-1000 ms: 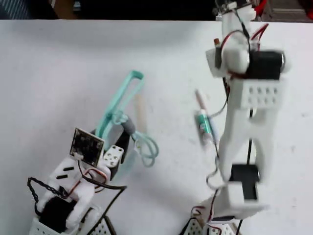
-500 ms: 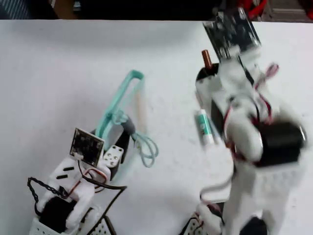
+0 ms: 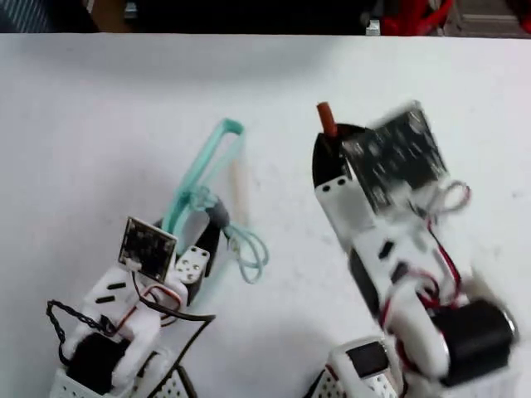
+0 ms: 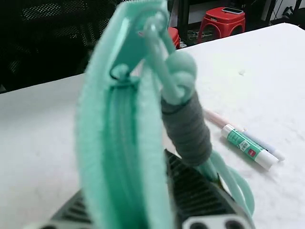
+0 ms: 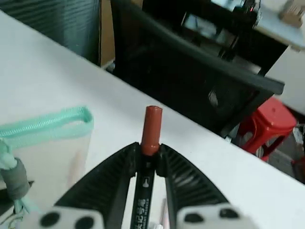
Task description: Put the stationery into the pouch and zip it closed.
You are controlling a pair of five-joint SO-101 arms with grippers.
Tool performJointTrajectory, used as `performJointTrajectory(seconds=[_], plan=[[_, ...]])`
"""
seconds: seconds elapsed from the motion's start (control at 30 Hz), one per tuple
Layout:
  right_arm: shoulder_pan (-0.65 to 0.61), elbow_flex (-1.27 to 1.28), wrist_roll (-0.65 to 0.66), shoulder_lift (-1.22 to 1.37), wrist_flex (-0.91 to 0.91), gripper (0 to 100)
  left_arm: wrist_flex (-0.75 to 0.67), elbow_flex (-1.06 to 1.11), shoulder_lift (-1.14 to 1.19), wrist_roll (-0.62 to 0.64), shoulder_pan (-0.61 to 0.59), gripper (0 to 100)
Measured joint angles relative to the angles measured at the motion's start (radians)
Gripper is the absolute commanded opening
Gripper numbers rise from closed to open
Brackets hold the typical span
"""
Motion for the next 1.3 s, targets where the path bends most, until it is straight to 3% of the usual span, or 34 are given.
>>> performJointTrajectory(seconds=[0.17, 0.5, 0.8, 1.07, 1.3], plan=[[-0.052, 0.008, -0.077, -0.081, -0.124, 1.7, 0.000, 0.000, 0.000, -0.002, 0.002, 18], [-0.310, 0.011, -0.180, 0.091, -0.427, 1.7, 0.021, 0.000, 0.000, -0.023, 0.037, 16], [-0.324, 0.086, -0.183, 0.209, -0.654, 1.7, 0.023, 0.000, 0.000, -0.023, 0.037, 16], [-0.215, 0.295, -0.183, 0.216, -0.934, 1.7, 0.023, 0.000, 0.000, -0.023, 0.037, 16], [-0.215, 0.454, -0.278, 0.201, -0.973, 1.7, 0.023, 0.000, 0.000, -0.023, 0.037, 16]])
